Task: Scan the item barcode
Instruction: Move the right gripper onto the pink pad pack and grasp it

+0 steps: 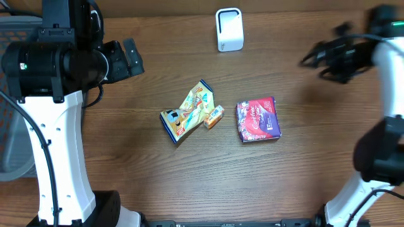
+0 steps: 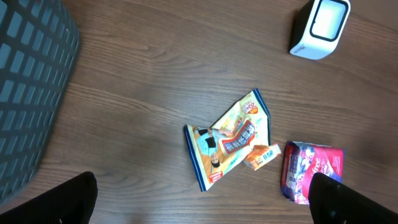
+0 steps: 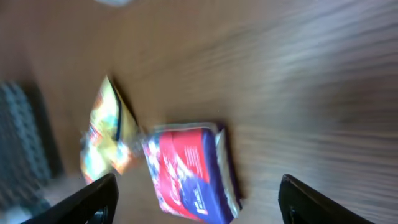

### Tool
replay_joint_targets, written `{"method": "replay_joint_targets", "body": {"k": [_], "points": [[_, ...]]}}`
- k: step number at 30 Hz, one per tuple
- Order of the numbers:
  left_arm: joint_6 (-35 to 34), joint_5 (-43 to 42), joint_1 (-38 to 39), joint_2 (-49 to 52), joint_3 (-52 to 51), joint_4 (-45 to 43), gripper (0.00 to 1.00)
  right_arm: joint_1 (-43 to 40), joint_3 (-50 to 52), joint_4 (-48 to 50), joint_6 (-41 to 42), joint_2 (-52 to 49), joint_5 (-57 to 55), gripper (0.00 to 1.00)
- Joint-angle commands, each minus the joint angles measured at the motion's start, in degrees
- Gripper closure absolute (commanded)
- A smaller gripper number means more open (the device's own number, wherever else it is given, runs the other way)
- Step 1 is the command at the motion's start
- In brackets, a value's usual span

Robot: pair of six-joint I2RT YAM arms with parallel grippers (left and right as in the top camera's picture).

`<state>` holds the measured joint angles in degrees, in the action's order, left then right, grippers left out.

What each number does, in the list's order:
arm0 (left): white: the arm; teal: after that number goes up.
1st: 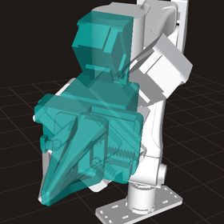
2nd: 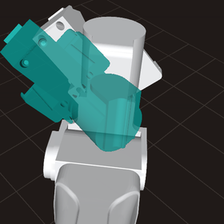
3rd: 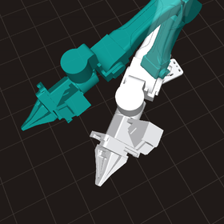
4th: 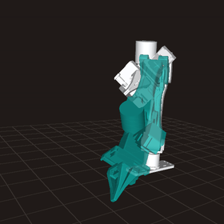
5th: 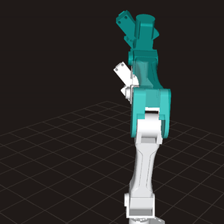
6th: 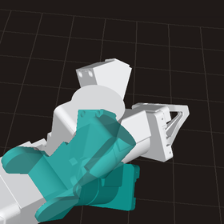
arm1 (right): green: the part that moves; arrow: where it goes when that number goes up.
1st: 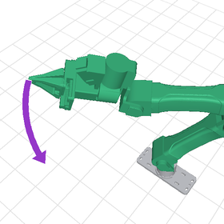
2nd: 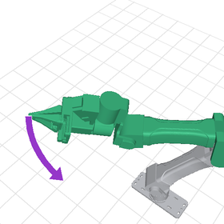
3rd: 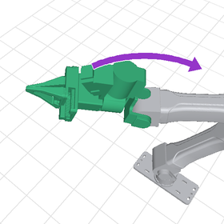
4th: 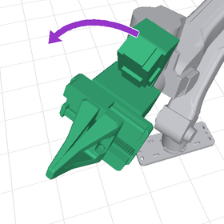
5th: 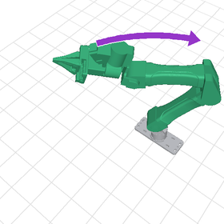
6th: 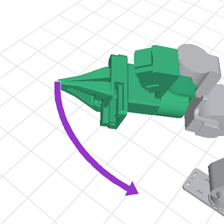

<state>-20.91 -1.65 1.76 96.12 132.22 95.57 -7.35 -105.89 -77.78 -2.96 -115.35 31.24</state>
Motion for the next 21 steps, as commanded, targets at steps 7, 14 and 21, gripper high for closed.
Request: {"method": "replay_joint_targets", "body": {"k": [7, 14, 21], "points": [[-0.5, 0.2, -0.2, -0.8, -0.2, -0.2, 0.00, 12.4, 15.1, 12.0, 0.4, -0.4, -7.0, 0.00], [-0.5, 0.2, -0.2, -0.8, -0.2, -0.2, 0.00, 12.9, 21.8, 14.8, 1.7, -0.4, -8.7, 0.08], [-0.5, 0.2, -0.2, -0.8, -0.2, -0.2, 0.00, 12.7, 24.0, 14.3, 1.0, -0.4, -8.7, 0.29]]}}
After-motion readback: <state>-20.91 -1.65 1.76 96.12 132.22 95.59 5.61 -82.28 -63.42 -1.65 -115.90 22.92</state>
